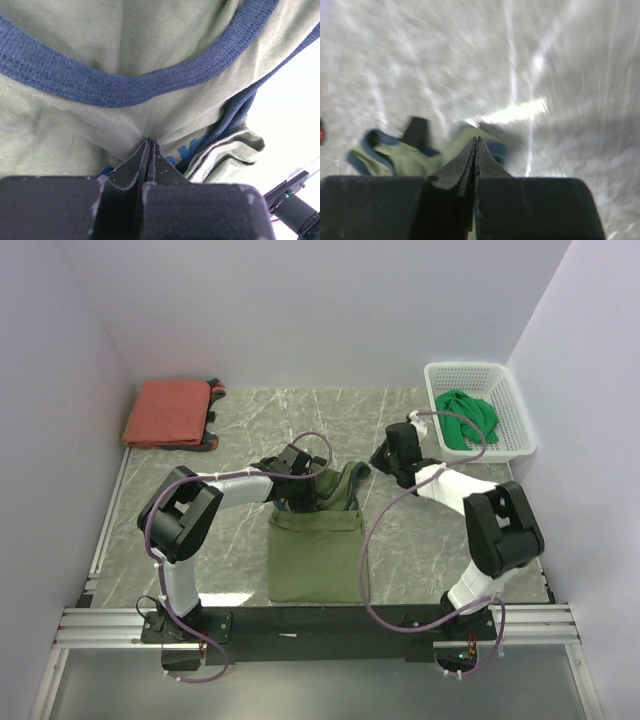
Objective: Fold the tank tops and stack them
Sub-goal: Fold the tank top
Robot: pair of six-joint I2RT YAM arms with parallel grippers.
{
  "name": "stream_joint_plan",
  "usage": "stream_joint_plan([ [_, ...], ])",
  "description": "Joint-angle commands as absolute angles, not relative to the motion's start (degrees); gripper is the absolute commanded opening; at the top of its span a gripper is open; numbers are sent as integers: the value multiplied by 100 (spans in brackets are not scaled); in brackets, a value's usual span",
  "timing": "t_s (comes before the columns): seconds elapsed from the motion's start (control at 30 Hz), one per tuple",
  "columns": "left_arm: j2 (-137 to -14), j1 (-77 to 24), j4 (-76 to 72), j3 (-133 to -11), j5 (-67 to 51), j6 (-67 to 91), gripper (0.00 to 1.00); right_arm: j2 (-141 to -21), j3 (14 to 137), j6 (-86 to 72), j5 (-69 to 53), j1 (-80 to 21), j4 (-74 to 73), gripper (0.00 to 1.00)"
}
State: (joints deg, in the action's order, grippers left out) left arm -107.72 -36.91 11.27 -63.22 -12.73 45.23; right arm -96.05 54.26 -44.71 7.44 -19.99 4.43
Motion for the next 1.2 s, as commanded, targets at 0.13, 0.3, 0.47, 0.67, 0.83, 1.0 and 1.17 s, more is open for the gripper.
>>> stream_joint_plan([
  [0.13, -10767, -3709, 1679, -6126, -1239, 4236, 1, -8614, 5424, -2936, 1108, -2004, 1808, 2],
  [0.3, -10784, -3709, 1687, -6126, -1239, 4228, 1, -9026, 5826, -3470, 1099, -1925, 881, 21],
  [0.47, -10758, -3709, 1714, -6152, -1230, 4210, 0, -9360, 5879, -4558, 678, -1863, 98, 49],
  [0.67, -10749, -3709, 1723, -6117, -1230, 4227, 0, -9405, 5679, -5088, 501, -1881, -141, 45],
  [0.83, -10767, -3709, 1696, -6100, -1257, 4236, 0, -9290, 5318, -5133, 431, -1890, -80, 41],
  [1.0, -10767, -3709, 1705, -6108, -1248, 4228, 0, -9360, 5089, -5212, 317, -1969, -9, 40],
  [1.17, -10775, -3709, 1679, -6100, -1257, 4245, 1, -9474, 4913, -5194, 229, -2030, 342, 45],
])
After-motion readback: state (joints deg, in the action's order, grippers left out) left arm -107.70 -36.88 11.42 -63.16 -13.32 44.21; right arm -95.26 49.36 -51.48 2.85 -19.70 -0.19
